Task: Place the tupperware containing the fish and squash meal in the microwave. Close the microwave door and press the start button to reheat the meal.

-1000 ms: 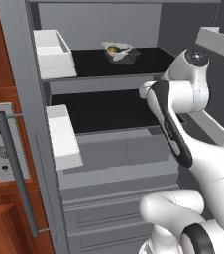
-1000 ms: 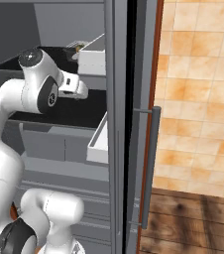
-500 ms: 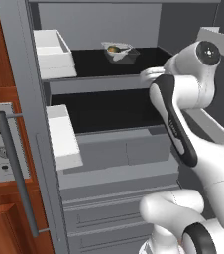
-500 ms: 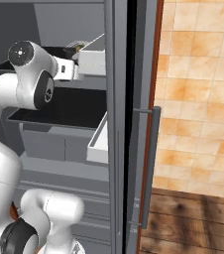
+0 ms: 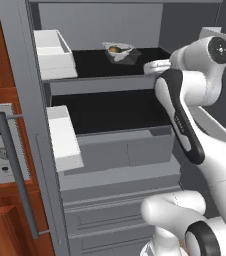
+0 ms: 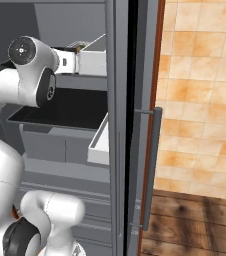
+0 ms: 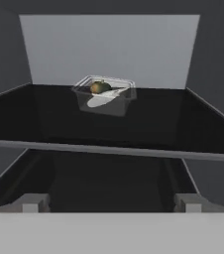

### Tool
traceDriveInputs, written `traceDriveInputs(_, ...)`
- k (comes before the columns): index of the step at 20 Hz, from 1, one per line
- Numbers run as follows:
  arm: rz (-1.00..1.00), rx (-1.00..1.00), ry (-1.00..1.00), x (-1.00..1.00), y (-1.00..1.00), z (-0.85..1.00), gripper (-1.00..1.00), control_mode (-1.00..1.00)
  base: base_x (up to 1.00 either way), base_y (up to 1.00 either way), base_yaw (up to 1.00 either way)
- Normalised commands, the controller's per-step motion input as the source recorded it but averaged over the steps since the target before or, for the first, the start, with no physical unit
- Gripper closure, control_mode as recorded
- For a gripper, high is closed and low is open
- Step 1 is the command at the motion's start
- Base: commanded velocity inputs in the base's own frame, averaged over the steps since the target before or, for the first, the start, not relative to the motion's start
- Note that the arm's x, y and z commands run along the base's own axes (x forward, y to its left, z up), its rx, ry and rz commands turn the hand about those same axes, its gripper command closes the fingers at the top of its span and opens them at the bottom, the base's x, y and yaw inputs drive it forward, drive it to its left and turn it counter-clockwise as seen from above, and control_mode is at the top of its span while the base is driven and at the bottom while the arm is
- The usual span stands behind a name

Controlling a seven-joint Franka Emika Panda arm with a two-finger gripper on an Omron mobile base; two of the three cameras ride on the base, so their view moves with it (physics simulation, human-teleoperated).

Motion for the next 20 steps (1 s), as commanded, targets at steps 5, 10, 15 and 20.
traceDriveInputs(5,-0.18,0.10,-0.12,0.00,0.14,0.06,-1.00,-1.00,0.00,0.00,0.00)
traceDriveInputs(10,-0.21,0.20,-0.04,0.03,0.11,0.00,-1.00,-1.00,0.00,0.00,0.00)
traceDriveInputs(15,-0.16,0.29,0.00,0.13,0.04,0.05,-1.00,-1.00,0.00,0.00,0.00)
traceDriveInputs(20,-0.03,0.22,0.04,0.16,0.10,0.22,-1.00,-1.00,0.00,0.00,0.00)
